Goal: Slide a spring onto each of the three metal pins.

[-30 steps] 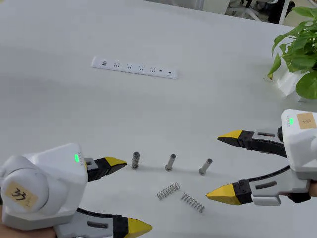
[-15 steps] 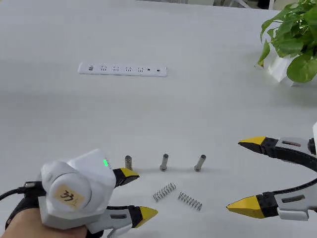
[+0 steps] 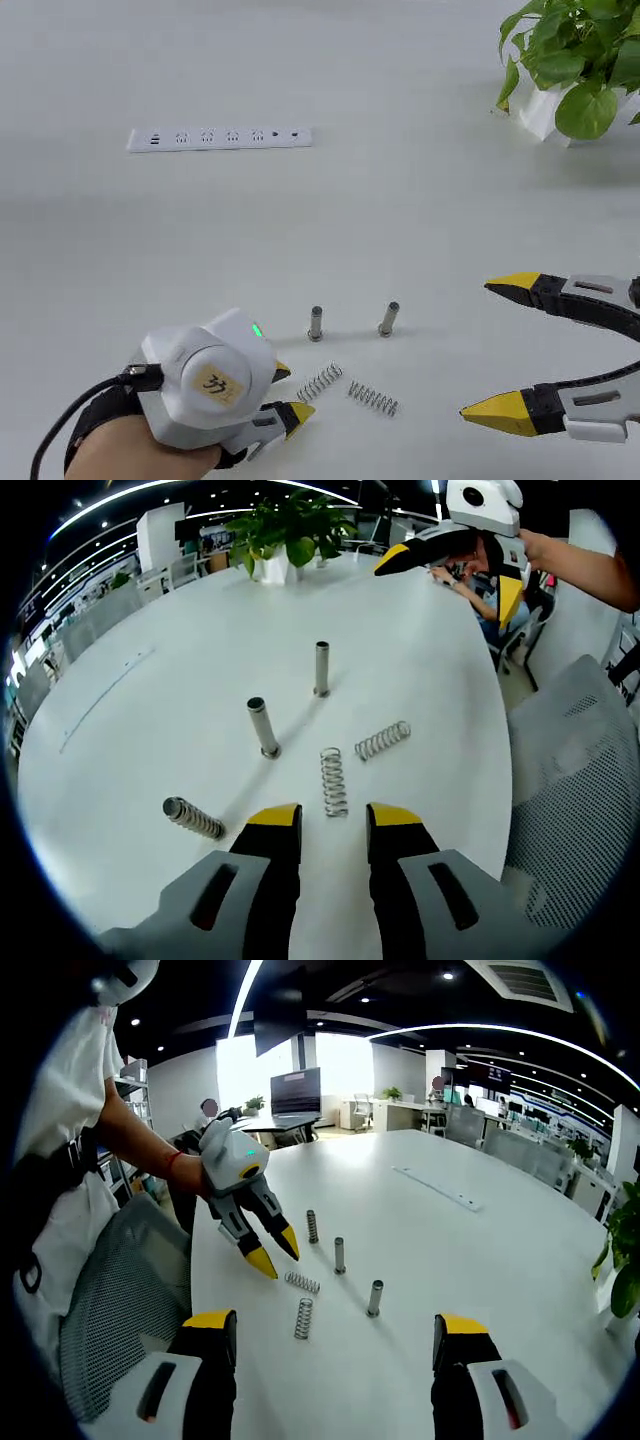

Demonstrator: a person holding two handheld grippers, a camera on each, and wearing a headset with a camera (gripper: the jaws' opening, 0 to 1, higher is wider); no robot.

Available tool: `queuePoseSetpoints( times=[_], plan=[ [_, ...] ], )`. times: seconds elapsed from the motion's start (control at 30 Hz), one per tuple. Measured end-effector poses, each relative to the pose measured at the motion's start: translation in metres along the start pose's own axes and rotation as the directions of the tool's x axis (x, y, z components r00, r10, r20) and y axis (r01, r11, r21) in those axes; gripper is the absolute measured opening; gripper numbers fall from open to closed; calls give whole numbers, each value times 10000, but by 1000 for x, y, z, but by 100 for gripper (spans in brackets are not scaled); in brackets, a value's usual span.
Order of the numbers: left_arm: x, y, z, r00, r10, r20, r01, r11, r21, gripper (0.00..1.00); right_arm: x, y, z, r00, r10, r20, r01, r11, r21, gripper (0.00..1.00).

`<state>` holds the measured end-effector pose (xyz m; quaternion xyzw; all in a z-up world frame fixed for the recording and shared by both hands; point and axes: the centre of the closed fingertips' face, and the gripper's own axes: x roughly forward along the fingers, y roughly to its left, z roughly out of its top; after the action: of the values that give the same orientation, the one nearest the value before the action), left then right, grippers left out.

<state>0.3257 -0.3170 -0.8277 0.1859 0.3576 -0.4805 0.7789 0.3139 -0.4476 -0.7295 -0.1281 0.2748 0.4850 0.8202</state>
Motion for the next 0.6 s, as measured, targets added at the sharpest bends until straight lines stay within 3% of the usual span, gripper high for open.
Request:
queuePoseSetpoints(
  times=[0.23,0.6],
  plan=[
    [9,-1,-7,9989,26,-464,-33,9999,-153,18,-3,0,-2,9999,-96,75,95,9999,143,78],
    [14,-1,-6,9977,80,-668,-80,10000,9,12,-5,0,-5,9999,-146,68,145,9996,241,77]
  ],
)
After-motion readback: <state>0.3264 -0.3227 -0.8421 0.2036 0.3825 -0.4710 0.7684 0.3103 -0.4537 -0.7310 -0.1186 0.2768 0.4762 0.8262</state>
